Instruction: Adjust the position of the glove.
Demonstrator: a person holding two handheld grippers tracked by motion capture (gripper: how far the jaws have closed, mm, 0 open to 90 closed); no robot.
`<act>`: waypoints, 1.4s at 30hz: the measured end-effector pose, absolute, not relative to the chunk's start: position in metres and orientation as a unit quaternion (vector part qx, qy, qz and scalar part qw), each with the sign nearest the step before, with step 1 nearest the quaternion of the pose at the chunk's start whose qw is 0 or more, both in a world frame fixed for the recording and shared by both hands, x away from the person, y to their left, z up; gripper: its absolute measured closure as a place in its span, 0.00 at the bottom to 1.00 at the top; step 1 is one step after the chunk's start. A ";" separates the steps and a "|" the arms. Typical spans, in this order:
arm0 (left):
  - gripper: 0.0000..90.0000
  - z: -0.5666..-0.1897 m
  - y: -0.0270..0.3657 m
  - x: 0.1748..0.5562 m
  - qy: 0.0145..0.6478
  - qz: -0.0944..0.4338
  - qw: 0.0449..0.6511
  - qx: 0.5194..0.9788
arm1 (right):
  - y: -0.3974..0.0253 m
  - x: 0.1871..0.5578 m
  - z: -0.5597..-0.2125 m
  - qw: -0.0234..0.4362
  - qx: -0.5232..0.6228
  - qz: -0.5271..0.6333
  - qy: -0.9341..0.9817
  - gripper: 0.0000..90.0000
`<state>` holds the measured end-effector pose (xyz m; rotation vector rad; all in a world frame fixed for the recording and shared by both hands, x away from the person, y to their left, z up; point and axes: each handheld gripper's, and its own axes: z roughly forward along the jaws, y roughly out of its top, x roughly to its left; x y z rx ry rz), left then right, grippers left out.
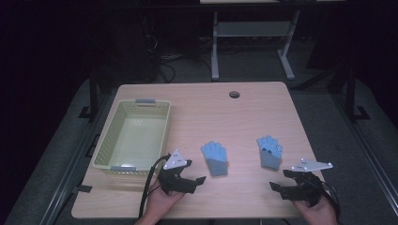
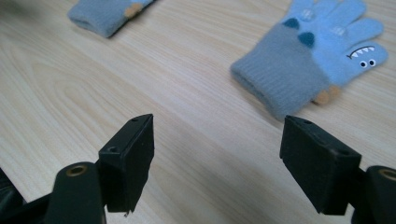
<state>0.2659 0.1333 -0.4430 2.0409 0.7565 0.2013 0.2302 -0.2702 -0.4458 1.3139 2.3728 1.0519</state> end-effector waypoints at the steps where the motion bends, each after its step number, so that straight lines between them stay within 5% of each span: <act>1: 0.21 -0.443 0.133 0.266 0.307 0.082 0.460 0.829 | -0.270 0.230 -0.446 0.116 0.449 0.359 0.810 0.29; 42: 0.21 -0.444 0.138 0.268 0.327 0.069 0.474 0.815 | -0.267 0.293 -0.407 0.082 0.436 0.339 0.830 0.26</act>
